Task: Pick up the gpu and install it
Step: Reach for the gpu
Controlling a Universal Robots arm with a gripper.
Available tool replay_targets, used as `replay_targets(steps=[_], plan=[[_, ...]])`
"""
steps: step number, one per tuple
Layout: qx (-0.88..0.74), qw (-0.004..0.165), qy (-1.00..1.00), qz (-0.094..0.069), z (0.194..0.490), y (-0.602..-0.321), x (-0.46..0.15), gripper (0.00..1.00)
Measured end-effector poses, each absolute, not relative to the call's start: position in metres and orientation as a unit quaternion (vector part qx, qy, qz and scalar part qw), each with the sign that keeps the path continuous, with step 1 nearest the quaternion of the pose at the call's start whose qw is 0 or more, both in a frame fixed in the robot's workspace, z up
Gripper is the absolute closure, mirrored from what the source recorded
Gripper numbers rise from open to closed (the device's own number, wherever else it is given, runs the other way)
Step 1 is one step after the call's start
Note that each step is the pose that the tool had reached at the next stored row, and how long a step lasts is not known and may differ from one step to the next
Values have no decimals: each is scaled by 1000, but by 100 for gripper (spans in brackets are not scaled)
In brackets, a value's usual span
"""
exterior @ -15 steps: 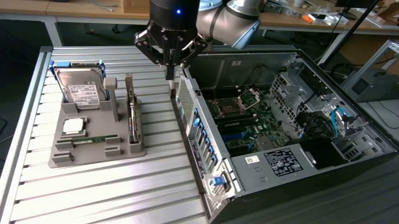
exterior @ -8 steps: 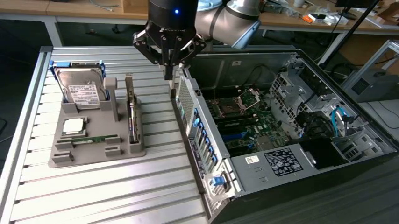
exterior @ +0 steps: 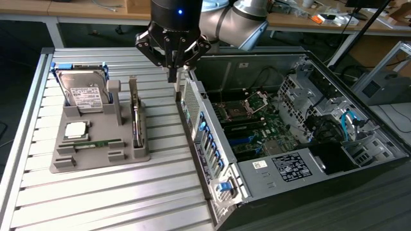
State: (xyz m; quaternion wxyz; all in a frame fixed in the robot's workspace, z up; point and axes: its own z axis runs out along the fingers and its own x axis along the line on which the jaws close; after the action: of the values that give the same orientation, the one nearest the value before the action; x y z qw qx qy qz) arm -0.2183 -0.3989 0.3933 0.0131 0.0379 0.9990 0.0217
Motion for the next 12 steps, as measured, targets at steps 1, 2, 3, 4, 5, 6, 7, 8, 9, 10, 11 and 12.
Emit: replay_targets(steps=[1,2,3,4,5,6,7,8,9,10,11,12], plan=[[38,13,999,22,393,-399,-219,89],[38,13,999,22,393,-399,-219,89],[38,13,999,22,393,-399,-220,89],[38,13,999,22,393,-399,-220,89],[38,13,999,22,393,-399,-221,89],[38,13,999,22,393,-399,-221,89],[38,13,999,22,393,-399,-222,89],[38,13,999,22,393,-399,-223,89],[38,13,999,22,393,-399,-223,89],[38,13,999,22,393,-399,-223,89],[38,13,999,22,393,-399,-224,89],[38,13,999,22,393,-399,-224,89]])
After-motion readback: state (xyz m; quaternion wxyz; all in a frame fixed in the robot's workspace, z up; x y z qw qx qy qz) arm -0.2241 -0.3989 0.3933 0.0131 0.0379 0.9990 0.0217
